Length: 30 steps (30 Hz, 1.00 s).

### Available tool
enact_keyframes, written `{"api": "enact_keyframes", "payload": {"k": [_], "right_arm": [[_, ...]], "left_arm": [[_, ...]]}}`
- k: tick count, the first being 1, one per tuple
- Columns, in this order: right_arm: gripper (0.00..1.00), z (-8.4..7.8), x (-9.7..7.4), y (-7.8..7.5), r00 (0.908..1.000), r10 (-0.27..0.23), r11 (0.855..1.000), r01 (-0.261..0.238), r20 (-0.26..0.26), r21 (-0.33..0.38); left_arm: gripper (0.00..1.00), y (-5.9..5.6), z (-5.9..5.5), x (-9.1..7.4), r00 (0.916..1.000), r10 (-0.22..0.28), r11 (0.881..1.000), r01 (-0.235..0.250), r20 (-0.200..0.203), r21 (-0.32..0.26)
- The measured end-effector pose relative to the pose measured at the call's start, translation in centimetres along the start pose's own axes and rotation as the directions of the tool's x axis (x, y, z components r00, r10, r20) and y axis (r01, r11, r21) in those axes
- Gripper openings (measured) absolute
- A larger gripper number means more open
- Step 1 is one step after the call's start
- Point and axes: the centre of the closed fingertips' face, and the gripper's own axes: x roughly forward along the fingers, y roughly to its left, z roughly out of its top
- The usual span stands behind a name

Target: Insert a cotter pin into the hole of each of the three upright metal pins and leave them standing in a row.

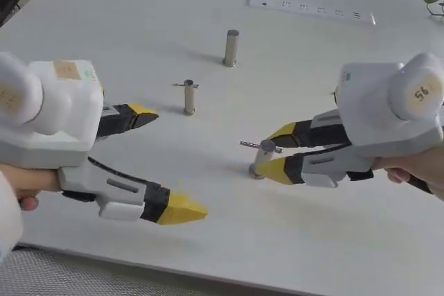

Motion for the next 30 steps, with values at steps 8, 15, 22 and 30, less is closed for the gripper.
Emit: {"api": "enact_keyframes", "payload": {"k": [8, 15, 22, 30], "right_arm": [[0.2, 0.2, 0.6, -0.1, 1.0, 0.009, 1.0, -0.009, 0.0, 0.006], [0.15, 0.3, 0.9, -0.2, 0.9999, 0.013, 1.0, -0.013, 0.0, 0.002], [0.1, 0.2, 0.9, 0.1, 0.9996, 0.028, 1.0, -0.028, -0.001, -0.009], [0.09, 0.2, 1.0, 0.1, 0.9995, 0.026, 0.999, -0.027, -0.02, -0.023]], "left_arm": [[0.99, -0.2, -0.5, -0.2, 0.9999, -0.001, 1.0, 0.001, -0.015, 0.009], [0.99, -0.6, -1.1, -0.4, 0.9993, -0.016, 1.0, 0.017, -0.034, 0.015], [0.99, -1.2, -1.3, -0.2, 0.9983, -0.038, 0.999, 0.038, -0.044, 0.018], [0.99, -1.0, -1.1, -0.2, 0.9988, -0.033, 0.999, 0.033, -0.037, 0.017]]}}
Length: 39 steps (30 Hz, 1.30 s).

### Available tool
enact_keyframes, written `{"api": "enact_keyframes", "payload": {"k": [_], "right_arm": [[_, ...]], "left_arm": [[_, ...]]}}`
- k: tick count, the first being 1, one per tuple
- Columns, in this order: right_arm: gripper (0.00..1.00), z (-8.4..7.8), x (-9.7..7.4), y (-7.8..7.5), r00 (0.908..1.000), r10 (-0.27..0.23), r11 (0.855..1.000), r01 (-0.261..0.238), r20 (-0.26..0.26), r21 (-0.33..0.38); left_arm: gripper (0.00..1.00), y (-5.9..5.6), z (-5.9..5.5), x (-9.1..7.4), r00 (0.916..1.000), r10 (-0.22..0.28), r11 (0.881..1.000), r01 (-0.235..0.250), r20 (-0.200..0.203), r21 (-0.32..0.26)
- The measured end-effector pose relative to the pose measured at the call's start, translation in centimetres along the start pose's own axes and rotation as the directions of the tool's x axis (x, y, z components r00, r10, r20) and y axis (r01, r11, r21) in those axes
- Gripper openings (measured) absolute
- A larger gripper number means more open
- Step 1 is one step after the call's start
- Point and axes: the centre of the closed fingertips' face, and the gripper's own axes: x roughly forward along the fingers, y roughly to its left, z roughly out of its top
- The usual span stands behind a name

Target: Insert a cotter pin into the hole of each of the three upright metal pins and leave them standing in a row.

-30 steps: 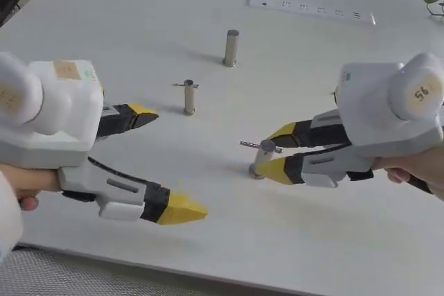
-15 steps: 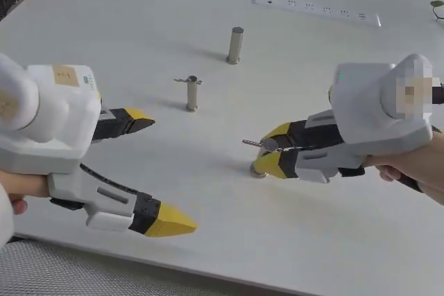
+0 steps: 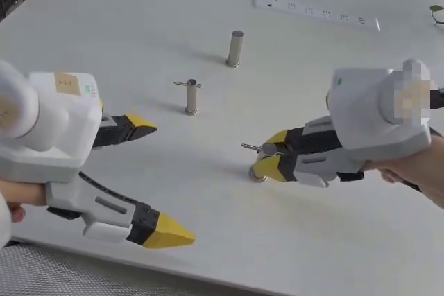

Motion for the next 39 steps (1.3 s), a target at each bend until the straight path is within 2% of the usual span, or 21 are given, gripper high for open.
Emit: {"api": "enact_keyframes", "payload": {"k": [6, 17, 24, 31, 32, 39], "right_arm": [[0.08, 0.7, 0.1, -0.5, 0.9999, -0.013, 1.0, 0.013, 0.01, 0.0], [0.08, 2.8, 0.2, -3.9, 0.9979, -0.053, 0.999, 0.053, 0.037, -0.01], [0.08, 3.0, 0.5, -5.4, 0.9973, -0.063, 0.997, 0.064, 0.037, -0.03], [0.08, 3.1, 0.9, -7.4, 0.9974, -0.069, 0.996, 0.07, 0.024, -0.046], [0.08, 3.0, 1.0, -8.0, 0.9976, -0.065, 0.997, 0.066, 0.023, -0.041], [0.08, 2.8, 1.4, -8.7, 0.9983, -0.058, 0.997, 0.058, 0.011, -0.044]], "left_arm": [[0.99, 0.1, -0.2, -0.2, 1.0, 0.006, 1.0, -0.006, 0.0, -0.007], [0.99, 0.7, -0.5, -0.9, 0.9996, 0.029, 0.999, -0.029, -0.004, -0.023], [0.99, 1.1, -0.7, -1.2, 0.9987, 0.051, 0.998, -0.051, -0.008, -0.041], [0.99, 1.0, -1.0, -1.3, 0.9985, 0.055, 0.997, -0.055, -0.007, -0.055], [0.99, 1.0, -1.1, -1.3, 0.9984, 0.055, 0.997, -0.056, -0.007, -0.058], [0.99, 1.0, -1.2, -1.4, 0.9983, 0.056, 0.996, -0.057, -0.011, -0.065]]}}
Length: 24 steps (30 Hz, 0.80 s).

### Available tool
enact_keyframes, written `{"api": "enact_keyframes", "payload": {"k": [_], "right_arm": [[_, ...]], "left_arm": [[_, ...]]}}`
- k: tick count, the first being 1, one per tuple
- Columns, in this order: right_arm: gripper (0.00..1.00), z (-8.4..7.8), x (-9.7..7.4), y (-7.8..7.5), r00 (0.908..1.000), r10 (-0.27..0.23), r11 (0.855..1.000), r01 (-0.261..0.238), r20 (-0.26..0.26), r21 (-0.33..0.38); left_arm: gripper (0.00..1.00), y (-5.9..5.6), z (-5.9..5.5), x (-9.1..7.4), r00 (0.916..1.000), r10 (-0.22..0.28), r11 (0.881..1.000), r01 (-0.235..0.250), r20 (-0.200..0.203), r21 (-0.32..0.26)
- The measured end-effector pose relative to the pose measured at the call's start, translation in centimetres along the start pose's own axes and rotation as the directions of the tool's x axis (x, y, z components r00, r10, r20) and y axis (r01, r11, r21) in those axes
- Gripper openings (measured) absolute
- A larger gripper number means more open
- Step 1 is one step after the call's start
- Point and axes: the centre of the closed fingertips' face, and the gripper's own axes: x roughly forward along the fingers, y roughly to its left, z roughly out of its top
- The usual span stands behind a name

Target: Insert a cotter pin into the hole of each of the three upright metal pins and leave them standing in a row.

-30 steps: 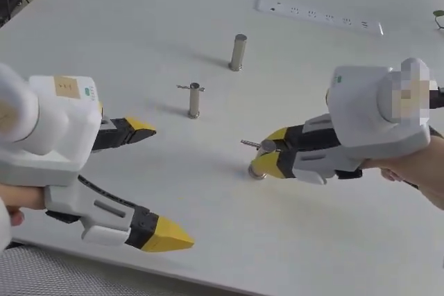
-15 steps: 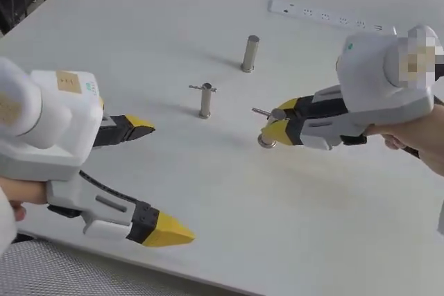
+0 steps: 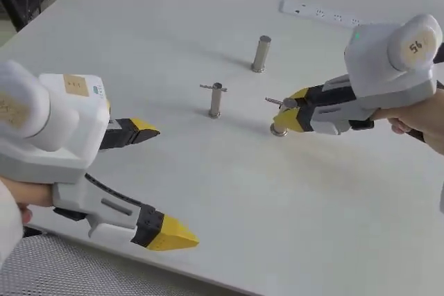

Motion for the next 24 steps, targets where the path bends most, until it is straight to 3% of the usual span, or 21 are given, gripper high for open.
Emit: {"api": "enact_keyframes", "payload": {"k": [15, 24], "right_arm": [[0.08, -0.13, 0.37, -0.46, 0.9994, 0.033, 0.999, -0.033, 0.005, -0.021], [0.08, -0.23, 0.59, 0.07, 0.9988, 0.049, 0.998, -0.049, -0.001, -0.031]], "left_arm": [[0.99, 0.33, -0.2, 0.16, 1.0, 0.001, 1.0, -0.001, -0.008, -0.016], [0.99, 0.08, 0.01, 0.34, 1.0, -0.008, 1.0, 0.008, -0.004, -0.022]]}}
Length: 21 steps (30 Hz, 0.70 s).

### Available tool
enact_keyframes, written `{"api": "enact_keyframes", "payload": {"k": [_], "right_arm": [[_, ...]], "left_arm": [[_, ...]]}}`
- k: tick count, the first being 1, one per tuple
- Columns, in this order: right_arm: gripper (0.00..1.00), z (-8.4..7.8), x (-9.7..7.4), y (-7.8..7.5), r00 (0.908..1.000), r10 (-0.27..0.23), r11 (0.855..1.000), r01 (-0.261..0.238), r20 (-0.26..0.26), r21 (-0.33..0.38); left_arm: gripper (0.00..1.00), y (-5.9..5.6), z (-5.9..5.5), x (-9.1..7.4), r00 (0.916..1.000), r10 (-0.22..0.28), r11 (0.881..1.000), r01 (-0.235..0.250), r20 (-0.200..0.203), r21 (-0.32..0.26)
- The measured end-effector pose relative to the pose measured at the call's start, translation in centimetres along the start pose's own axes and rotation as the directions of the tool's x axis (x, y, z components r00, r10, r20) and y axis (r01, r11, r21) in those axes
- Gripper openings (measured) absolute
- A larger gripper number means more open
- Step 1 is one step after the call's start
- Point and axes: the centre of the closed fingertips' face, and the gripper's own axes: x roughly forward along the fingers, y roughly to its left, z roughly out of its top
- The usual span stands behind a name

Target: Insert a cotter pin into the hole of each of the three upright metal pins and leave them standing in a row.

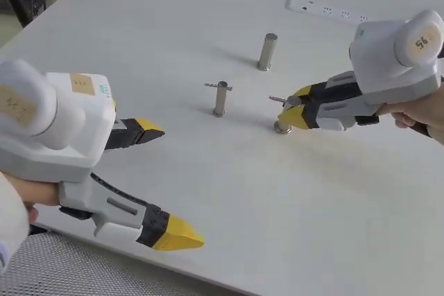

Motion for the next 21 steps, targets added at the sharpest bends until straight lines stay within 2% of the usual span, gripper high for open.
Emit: {"api": "enact_keyframes", "payload": {"k": [7, 11, 21], "right_arm": [[0.08, 0.2, 0.2, 0.1, 0.9998, -0.011, 1.0, 0.011, 0.016, 0.013], [0.08, 0.2, 0.3, 0.1, 0.9996, -0.009, 0.998, 0.008, 0.026, 0.054], [0.09, 0.2, 0.2, 0.1, 0.9988, -0.026, 0.999, 0.025, 0.041, 0.025]], "left_arm": [[0.98, -0.2, -0.3, 0.2, 0.9999, -0.005, 1.0, 0.005, -0.009, -0.006], [0.98, -0.3, -0.4, 0.4, 1.0, -0.002, 1.0, 0.002, -0.009, -0.021], [0.97, -1.4, -0.5, 0.9, 0.9993, -0.035, 0.999, 0.035, -0.014, -0.023]]}}
